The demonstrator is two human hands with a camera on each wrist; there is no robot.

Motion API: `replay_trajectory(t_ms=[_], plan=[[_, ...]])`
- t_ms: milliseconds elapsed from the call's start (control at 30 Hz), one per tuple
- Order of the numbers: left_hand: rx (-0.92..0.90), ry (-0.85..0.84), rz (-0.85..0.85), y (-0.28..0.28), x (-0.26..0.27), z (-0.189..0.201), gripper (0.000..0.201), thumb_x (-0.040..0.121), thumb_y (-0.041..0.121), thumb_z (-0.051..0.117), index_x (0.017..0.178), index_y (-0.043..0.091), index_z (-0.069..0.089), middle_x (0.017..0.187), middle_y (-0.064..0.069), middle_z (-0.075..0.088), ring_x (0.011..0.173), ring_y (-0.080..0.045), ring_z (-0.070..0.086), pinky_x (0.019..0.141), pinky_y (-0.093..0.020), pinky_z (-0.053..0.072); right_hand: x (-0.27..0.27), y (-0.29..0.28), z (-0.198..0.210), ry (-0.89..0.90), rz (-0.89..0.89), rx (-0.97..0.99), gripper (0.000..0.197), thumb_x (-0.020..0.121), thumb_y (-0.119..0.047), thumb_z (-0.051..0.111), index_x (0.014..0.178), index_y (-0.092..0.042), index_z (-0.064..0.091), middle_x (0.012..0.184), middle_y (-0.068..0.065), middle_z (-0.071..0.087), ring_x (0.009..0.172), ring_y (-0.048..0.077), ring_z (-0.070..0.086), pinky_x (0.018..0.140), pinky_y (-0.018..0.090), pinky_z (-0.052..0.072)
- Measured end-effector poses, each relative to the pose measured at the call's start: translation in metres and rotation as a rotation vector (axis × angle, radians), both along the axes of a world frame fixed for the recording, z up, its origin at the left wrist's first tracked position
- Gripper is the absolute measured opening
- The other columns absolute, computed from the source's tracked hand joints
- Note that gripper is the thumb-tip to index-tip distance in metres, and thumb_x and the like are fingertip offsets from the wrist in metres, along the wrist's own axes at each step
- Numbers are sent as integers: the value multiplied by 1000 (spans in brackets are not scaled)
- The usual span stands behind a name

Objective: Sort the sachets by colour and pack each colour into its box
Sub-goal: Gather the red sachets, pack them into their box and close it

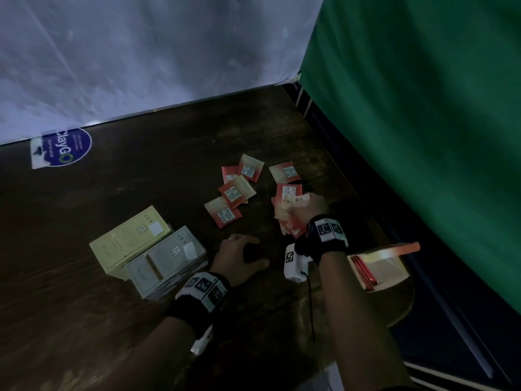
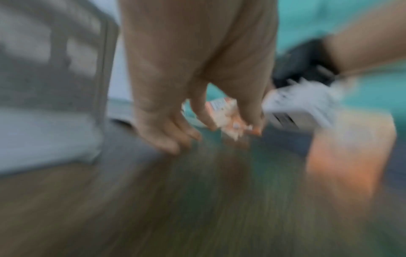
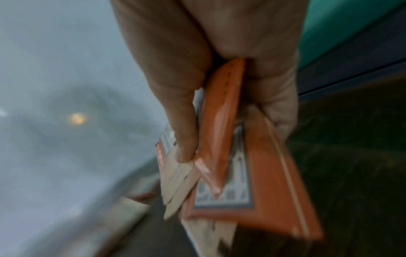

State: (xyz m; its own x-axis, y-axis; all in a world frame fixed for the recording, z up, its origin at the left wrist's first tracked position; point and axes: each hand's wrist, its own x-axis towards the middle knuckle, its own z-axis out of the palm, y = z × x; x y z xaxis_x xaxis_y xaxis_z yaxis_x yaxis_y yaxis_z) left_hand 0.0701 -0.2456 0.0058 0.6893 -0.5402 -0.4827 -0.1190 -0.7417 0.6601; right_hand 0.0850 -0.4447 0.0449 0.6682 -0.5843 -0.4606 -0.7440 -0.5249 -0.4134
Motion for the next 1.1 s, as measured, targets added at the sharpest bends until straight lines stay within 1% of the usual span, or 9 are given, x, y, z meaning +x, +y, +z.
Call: replay_trajectory(t_ms=[133, 233, 333, 500, 633, 733, 867, 1000, 1100], plan=[[-413, 206, 375, -16, 3, 33, 48, 93, 46, 50, 133, 21, 41, 113, 15, 50, 98, 1, 52, 80, -17, 41, -35, 26, 12, -334, -152, 375, 12, 80, -21, 71, 88, -15, 64, 85, 2, 69, 76, 16, 67, 64, 28, 54], [-573, 327, 522, -20, 12, 42, 59, 84, 57, 57, 129, 20, 47, 116, 10, 61, 103, -9, 62, 91, -35, 50, -55, 42, 20, -512, -210, 764, 16, 85, -5, 64, 94, -18, 64, 89, 3, 70, 79, 16, 68, 63, 27, 57], [-606, 186, 481, -20, 16, 48, 32, 86, 25, 66, 116, 15, 62, 108, 2, 68, 100, -14, 65, 87, -37, 54, -59, 46, 14, -599, -347, 937, 31, 89, -1, 59, 118, -8, 59, 106, 10, 68, 92, 22, 68, 70, 30, 59], [-739, 315, 534, -21, 16, 52, 12, 86, 14, 67, 93, 5, 63, 91, -7, 68, 84, -19, 67, 79, -38, 56, -58, 51, 7, -615, -371, 937, 35, 82, -2, 67, 115, -13, 59, 104, 10, 68, 95, 25, 67, 72, 34, 59], [-772, 341, 408, -18, 18, 48, 15, 88, 2, 59, 103, 0, 61, 92, -4, 67, 79, -6, 68, 72, -23, 56, -56, 57, 7, -650, -437, 972, 32, 87, -12, 65, 118, -8, 60, 106, 10, 70, 95, 26, 68, 70, 31, 59], [-824, 380, 364, -14, 15, 50, 20, 91, -2, 52, 110, -6, 57, 95, -7, 66, 83, -10, 68, 78, -27, 56, -55, 56, 7, -641, -465, 1007, 35, 92, -20, 61, 124, -8, 58, 115, 13, 67, 101, 28, 67, 72, 34, 58], [-865, 420, 459, -17, 14, 50, 18, 93, 0, 50, 102, 11, 61, 93, 1, 71, 87, -15, 68, 85, -37, 55, -51, 56, 11, -661, -493, 942, 32, 92, -22, 60, 122, -10, 58, 113, 12, 68, 98, 24, 68, 68, 31, 58], [-815, 419, 515, -15, 21, 48, 27, 91, 3, 55, 118, 1, 53, 101, -6, 68, 86, -13, 70, 74, -30, 58, -55, 46, 23, -789, -639, 878, 15, 89, -20, 63, 104, -18, 61, 98, 2, 68, 85, 13, 68, 58, 23, 54], [-805, 418, 583, -12, 30, 52, 33, 89, 6, 58, 121, 0, 51, 101, -5, 67, 83, -10, 71, 67, -24, 57, -64, 34, 29, -821, -597, 795, 14, 87, -21, 65, 101, -19, 62, 98, 1, 70, 88, 14, 69, 69, 27, 56]])
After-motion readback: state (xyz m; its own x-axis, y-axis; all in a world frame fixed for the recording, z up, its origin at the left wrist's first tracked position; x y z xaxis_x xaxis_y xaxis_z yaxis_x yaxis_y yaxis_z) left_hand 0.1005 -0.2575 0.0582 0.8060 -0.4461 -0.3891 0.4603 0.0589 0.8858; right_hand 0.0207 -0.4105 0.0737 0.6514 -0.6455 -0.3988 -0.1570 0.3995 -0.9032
